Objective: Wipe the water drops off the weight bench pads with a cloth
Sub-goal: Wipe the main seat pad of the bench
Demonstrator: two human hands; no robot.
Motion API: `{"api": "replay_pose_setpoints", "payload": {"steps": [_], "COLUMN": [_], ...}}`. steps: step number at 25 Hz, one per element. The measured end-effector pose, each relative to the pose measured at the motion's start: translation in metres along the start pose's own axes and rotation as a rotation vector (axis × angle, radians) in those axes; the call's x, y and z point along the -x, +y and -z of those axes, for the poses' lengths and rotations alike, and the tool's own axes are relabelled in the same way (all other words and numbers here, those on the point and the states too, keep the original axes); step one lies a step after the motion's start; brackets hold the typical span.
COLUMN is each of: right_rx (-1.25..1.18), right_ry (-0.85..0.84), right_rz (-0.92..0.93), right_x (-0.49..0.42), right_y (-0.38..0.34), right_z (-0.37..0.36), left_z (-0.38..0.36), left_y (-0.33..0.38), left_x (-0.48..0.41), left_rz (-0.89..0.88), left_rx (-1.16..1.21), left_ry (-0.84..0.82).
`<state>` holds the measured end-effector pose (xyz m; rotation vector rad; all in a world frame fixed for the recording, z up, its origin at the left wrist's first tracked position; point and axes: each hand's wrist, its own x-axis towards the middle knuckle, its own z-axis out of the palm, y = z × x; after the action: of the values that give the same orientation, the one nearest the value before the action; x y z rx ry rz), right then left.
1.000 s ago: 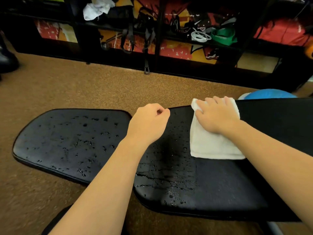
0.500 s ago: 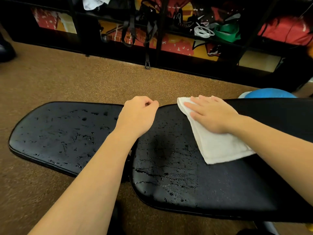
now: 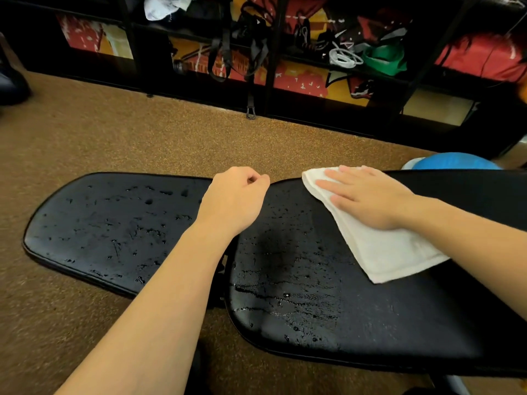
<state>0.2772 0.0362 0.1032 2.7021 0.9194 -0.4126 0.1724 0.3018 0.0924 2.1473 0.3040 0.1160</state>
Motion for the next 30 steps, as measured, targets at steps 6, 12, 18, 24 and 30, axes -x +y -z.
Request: {"api": "replay_pose_setpoints", "payload": {"steps": [6, 12, 18, 24, 30], "right_rx": [0.059, -0.012, 0.037, -0.038, 0.045], "right_ry": [0.137, 0.016, 0.144, 0.090, 0.164], "right_rz": [-0.124, -0.017, -0.259, -0.139, -0.375], "right_x": [-0.016, 0.060, -0.005, 0.080, 0.018], "right_y": [-0.051, 0.007, -0.043, -0.053, -0.028], "right_z": [-0.010, -0.010, -0.012, -0.027, -0.016], "left_z": [-0.008, -0.004, -0.015, -0.012, -0.021], "left_y": [0.008, 0.003, 0.013, 0.010, 0.015], "left_x": [0.004, 0.004, 0.008, 0.007, 0.008], "left_rz": [0.013, -0.018, -0.031, -0.020, -0.041], "left_rx": [-0.013, -0.035, -0.042, -0.086, -0.112], "left_ry": [-0.036, -0.041, -0.081, -0.075, -0.102]}}
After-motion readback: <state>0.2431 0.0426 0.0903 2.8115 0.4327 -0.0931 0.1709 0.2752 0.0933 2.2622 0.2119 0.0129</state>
